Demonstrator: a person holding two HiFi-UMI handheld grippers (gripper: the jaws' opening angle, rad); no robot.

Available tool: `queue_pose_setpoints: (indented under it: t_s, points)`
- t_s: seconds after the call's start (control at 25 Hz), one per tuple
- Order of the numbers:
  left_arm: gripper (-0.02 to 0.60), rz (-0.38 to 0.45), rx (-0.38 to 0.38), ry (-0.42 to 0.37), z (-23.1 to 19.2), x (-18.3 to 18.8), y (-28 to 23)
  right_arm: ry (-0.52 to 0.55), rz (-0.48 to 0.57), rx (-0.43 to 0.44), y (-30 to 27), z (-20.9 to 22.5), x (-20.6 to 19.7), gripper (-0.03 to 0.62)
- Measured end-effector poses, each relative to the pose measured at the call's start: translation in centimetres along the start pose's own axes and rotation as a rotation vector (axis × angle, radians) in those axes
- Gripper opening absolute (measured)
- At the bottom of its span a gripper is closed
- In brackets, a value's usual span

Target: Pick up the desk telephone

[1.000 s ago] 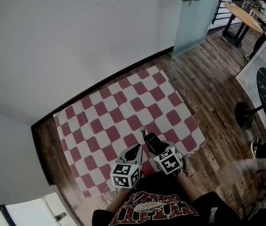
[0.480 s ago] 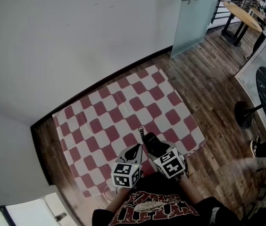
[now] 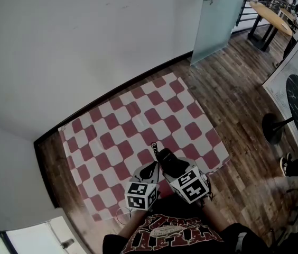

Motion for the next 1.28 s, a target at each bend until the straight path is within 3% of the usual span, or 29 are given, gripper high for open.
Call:
queue_pose_setpoints:
  t_s: [1.28]
  points:
    - [0.008,-0.032,-0.012,0.019,-0.3,-1.1,-0.5,0.067,0.056,0.066,7.0,-3.5,5.1,0.293]
Point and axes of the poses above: the fingertips, and each gripper's own axes: y backward along the fingers, z to its right, x out of its top, the point moved 4 cm from there along y, backward along the fingers, and after that the axes turned 9 degrees about x, right-handed, at the moved point
